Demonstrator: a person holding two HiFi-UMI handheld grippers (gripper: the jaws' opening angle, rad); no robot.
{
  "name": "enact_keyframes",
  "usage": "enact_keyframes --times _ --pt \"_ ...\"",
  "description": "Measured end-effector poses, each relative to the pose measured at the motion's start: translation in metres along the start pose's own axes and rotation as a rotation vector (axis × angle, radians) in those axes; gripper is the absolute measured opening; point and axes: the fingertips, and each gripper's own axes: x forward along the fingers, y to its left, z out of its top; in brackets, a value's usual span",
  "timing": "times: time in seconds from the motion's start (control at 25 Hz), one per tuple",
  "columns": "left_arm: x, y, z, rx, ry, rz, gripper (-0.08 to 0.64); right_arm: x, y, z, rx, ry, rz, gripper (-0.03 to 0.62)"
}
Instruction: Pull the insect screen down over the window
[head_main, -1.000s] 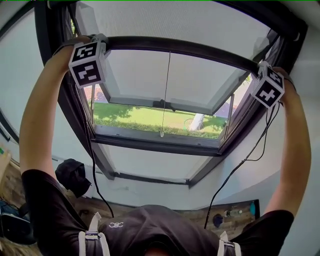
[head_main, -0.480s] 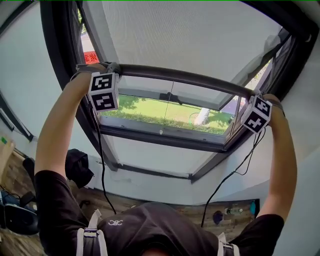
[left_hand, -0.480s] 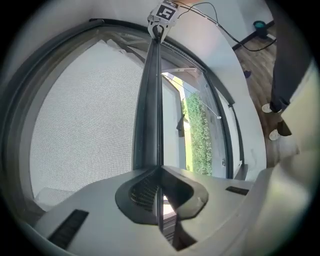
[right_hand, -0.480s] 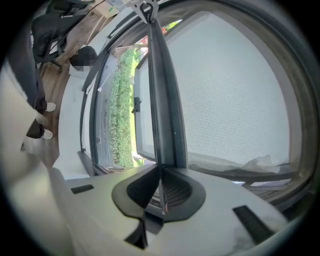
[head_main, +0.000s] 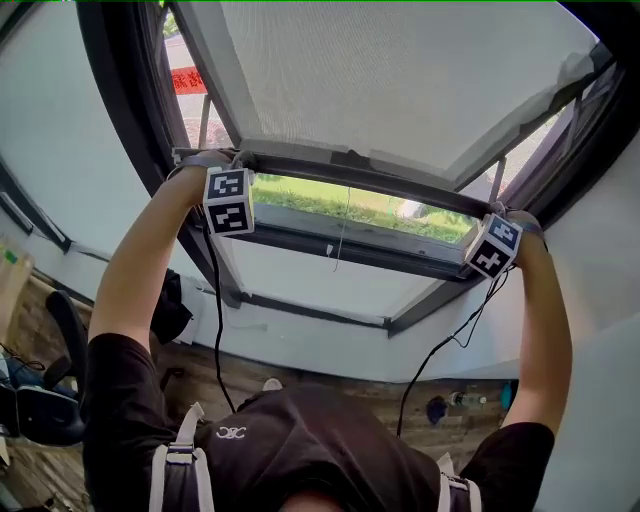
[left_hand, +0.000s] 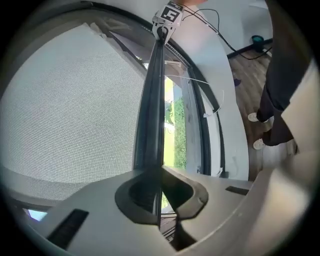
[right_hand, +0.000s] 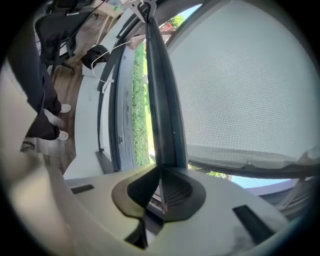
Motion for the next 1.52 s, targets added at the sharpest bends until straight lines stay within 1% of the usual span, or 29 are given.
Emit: enact_keyframes --times 0.12,0.32,0.4,0.56,0.68,0.84,1.08,1.24,1.4,1.52 --pt "0.012 -0.019 -0.003 -0.015 -0.001 -0.022 0.026 0.012 0.019 0.002 -0.002 0.005 0.012 0.026" --pt "0.036 -0.054 -0.005 -0.008 0.028 -0.059 0.026 0.037 0.052 0.004 -0.009 0.018 0.049 0.026" --pt "0.047 -0.068 -0.007 -0.021 0.028 -0.067 0.026 0.048 0.066 0.004 -0.016 0.030 0.039 0.026" --pt "0.059 -0.082 -0.009 -0.024 0.035 -0.053 0.026 0.058 0.081 0.006 -0.009 0.040 0.008 0.026" --pt "0.069 -0.097 -0.010 -0.018 0.053 -0.073 0.026 0.067 0.097 0.006 -0.007 0.042 0.023 0.026" --pt "0.083 -0.120 -0.013 -0.029 0.067 -0.103 0.026 0.083 0.119 0.006 -0.004 0.051 0.036 0.026" --pt "0.097 -0.137 -0.014 -0.025 0.075 -0.110 0.028 0.095 0.135 0.007 0.015 0.055 0.033 0.026" --pt "0.108 -0.156 -0.015 -0.039 0.072 -0.141 0.028 0.108 0.153 0.006 0.017 0.064 0.059 0.028" --pt "0.128 -0.183 -0.018 -0.051 0.078 -0.172 0.029 0.127 0.181 0.006 0.007 0.082 0.109 0.028" --pt "0.139 -0.196 -0.020 -0.059 0.083 -0.195 0.029 0.137 0.193 0.008 0.002 0.087 0.131 0.028"
